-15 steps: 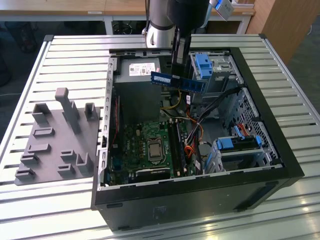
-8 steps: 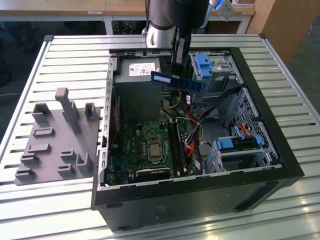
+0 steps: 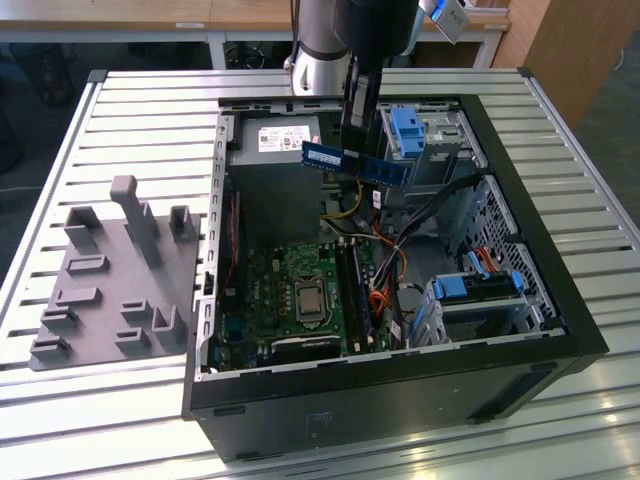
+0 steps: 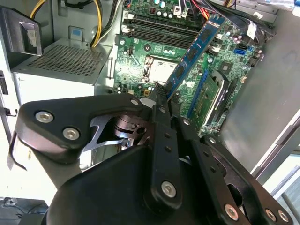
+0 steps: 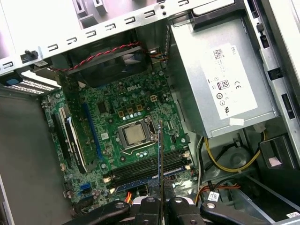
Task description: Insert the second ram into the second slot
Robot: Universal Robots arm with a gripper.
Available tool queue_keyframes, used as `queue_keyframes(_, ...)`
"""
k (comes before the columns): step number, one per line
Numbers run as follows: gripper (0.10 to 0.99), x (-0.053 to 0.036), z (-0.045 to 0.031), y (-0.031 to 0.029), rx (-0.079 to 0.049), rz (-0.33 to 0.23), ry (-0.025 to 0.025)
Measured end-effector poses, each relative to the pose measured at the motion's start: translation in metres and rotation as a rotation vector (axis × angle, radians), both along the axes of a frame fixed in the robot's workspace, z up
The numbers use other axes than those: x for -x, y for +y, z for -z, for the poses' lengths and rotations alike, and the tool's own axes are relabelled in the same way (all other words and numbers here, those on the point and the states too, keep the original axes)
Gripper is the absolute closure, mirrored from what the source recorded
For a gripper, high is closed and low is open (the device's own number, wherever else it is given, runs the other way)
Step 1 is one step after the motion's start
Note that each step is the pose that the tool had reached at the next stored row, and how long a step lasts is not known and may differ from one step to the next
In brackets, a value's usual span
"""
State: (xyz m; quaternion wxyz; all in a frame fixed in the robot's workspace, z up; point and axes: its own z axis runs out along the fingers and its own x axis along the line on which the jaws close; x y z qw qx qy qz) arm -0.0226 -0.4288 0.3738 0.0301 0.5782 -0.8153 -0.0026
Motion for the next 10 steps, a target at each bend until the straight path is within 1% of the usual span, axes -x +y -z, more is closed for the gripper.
queue_keyframes(10, 0.949, 0.0000, 0.0000, 0.0000, 0.000, 0.034, 0.0000)
